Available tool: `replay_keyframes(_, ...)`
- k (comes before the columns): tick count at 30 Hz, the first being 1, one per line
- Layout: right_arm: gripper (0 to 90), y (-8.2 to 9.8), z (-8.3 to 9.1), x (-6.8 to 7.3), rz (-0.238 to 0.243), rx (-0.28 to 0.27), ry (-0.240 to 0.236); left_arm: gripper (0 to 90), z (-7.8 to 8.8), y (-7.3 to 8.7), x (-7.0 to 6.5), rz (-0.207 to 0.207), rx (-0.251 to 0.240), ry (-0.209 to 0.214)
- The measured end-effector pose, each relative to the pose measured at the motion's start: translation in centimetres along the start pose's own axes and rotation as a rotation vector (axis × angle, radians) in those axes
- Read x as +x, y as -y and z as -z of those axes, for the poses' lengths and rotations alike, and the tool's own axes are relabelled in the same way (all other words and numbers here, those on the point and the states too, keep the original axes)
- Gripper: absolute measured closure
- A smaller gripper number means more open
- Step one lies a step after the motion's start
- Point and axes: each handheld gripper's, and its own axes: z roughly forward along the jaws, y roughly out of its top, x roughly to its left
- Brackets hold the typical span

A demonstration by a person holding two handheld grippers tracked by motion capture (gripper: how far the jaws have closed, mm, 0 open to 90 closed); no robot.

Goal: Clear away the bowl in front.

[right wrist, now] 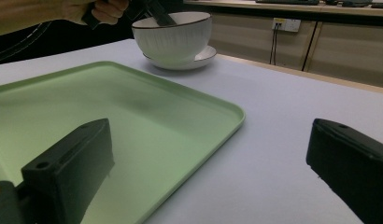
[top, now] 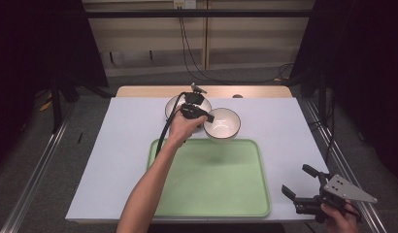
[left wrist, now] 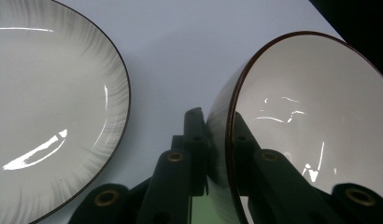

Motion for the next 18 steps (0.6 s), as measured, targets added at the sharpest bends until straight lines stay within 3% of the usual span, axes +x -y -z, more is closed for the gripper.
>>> replay_keyframes(3,0.3,0.0,0.0,0.0,-0.001,-0.003,0.002,82.0,-0.1,0.0,-0.5,0.014,-0.009,0.019)
replay_keyframes(11,0.3,0.0,0.0,0.0,0.000,-0.004,-0.002,82.1,-0.5,-0.4,-1.5,-0.011,0.012,0.018)
replay_keyframes(18,0.3,0.0,0.0,0.0,0.001,0.003,0.000,82.1,-2.1,-0.6,-2.5,-0.013,0.045,0.031)
